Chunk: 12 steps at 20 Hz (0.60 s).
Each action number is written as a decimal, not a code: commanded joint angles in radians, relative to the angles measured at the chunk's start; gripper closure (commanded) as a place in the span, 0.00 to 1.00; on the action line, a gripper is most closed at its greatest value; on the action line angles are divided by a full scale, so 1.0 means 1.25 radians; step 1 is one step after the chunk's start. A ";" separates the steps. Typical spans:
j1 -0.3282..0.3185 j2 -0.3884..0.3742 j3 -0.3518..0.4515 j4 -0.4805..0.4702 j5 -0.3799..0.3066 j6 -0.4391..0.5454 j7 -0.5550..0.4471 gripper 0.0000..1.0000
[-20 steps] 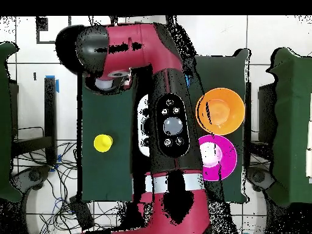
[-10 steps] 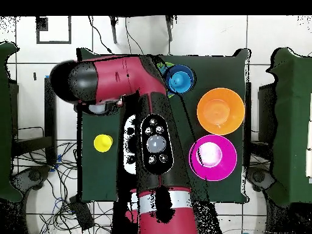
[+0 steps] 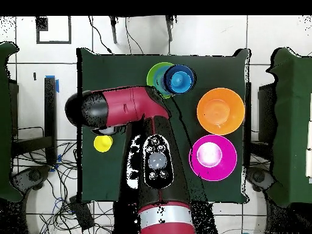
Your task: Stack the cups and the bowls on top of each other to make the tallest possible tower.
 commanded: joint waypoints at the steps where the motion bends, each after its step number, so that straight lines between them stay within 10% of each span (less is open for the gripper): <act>1: 0.007 0.019 -0.012 0.108 -0.017 -0.060 0.091 0.00; 12: 0.001 0.029 -0.022 0.116 -0.026 -0.087 0.067 0.00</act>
